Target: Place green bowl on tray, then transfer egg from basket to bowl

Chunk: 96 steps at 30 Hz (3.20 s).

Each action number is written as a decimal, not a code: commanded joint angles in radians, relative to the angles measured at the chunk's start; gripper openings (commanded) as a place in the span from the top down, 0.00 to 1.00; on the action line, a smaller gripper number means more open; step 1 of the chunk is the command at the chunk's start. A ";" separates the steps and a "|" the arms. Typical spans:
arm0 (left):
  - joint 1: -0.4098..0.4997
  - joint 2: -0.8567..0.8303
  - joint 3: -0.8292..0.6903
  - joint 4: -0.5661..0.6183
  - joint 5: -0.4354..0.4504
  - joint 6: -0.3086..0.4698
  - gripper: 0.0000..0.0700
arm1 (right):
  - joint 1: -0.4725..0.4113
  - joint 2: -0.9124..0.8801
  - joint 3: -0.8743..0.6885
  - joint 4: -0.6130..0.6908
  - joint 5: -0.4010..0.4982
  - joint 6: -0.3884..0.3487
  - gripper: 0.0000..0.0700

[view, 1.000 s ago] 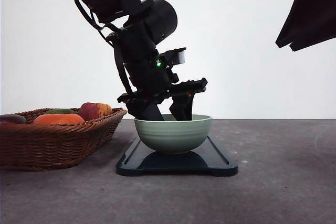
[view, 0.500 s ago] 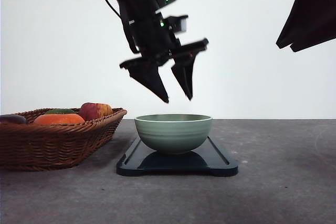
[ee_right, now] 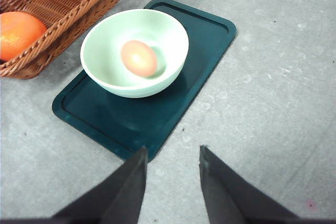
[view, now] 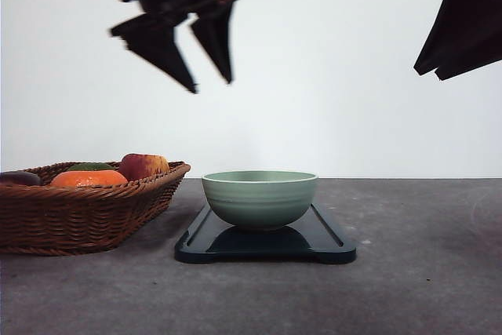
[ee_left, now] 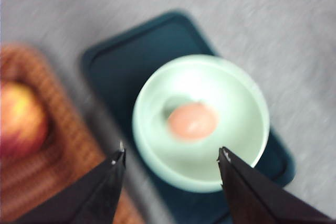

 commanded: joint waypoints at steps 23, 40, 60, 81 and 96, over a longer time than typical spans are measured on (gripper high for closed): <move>0.222 -0.705 -0.635 0.054 -0.003 -0.087 0.50 | 0.007 0.007 0.005 -0.001 -0.003 -0.007 0.72; 0.233 -0.775 -0.653 -0.018 0.004 -0.098 1.00 | 0.007 0.006 0.005 0.010 -0.056 -0.003 0.98; 0.414 -0.934 -0.808 0.213 0.002 -0.058 1.00 | 0.007 0.006 0.005 0.033 -0.056 -0.004 0.98; 0.573 -1.552 -1.353 0.499 0.002 -0.066 1.00 | 0.007 0.006 0.005 0.033 -0.056 -0.004 0.98; 0.574 -1.568 -1.365 0.478 -0.003 -0.063 1.00 | 0.007 0.006 0.005 0.033 -0.056 -0.004 0.98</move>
